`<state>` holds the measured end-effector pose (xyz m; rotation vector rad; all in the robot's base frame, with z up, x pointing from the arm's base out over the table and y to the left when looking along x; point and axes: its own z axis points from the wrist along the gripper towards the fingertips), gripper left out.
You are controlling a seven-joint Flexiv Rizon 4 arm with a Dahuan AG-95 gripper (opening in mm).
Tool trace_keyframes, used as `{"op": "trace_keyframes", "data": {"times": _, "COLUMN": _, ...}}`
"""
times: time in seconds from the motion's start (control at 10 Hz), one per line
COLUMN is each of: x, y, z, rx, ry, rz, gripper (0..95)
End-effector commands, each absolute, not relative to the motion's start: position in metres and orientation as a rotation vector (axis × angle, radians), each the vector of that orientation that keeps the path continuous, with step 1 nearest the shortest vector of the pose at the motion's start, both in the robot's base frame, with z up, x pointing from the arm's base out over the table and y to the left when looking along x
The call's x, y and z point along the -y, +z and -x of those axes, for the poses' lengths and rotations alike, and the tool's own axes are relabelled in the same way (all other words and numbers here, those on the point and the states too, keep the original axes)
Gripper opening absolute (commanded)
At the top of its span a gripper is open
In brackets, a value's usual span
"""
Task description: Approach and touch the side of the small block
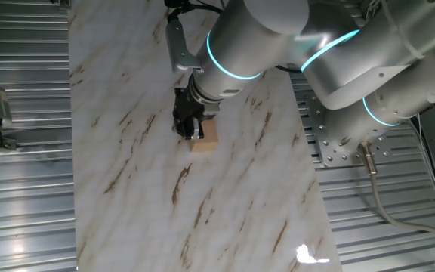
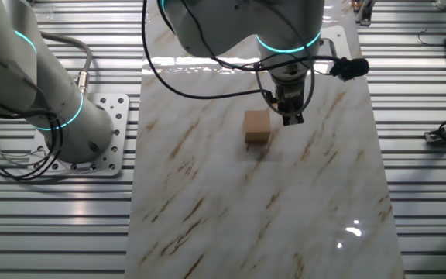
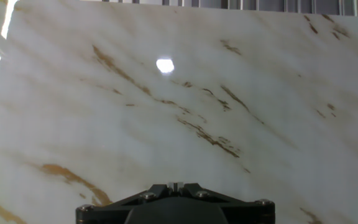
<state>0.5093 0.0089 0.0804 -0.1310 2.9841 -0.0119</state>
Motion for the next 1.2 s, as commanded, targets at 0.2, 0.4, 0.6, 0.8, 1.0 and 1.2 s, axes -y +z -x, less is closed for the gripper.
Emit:
{"op": "trace_keyframes", "data": {"times": 0.2, "x": -0.0087, "y": 0.0803, "z": -0.5092, "rx": -3.024, "ry": -0.003, "rz": 0.16, "gripper": 0.0}}
{"op": "trace_keyframes", "data": {"times": 0.4, "x": -0.0087, "y": 0.0803, "z": -0.5092, "rx": -3.036, "ry": 0.018, "rz": 0.18, "gripper": 0.0}}
{"op": "trace_keyframes", "data": {"times": 0.6, "x": -0.0087, "y": 0.0803, "z": -0.5092, "rx": -3.121, "ry": 0.027, "rz": 0.177, "gripper": 0.0}}
{"op": "trace_keyframes", "data": {"times": 0.8, "x": -0.0087, "y": 0.0803, "z": -0.5092, "rx": -3.171, "ry": 0.028, "rz": 0.149, "gripper": 0.0}}
{"op": "trace_keyframes", "data": {"times": 1.0, "x": -0.0087, "y": 0.0803, "z": -0.5092, "rx": -3.199, "ry": 0.018, "rz": 0.094, "gripper": 0.0}}
{"op": "trace_keyframes", "data": {"times": 1.2, "x": -0.0087, "y": 0.0803, "z": -0.5092, "rx": -3.231, "ry": 0.015, "rz": 0.061, "gripper": 0.0}}
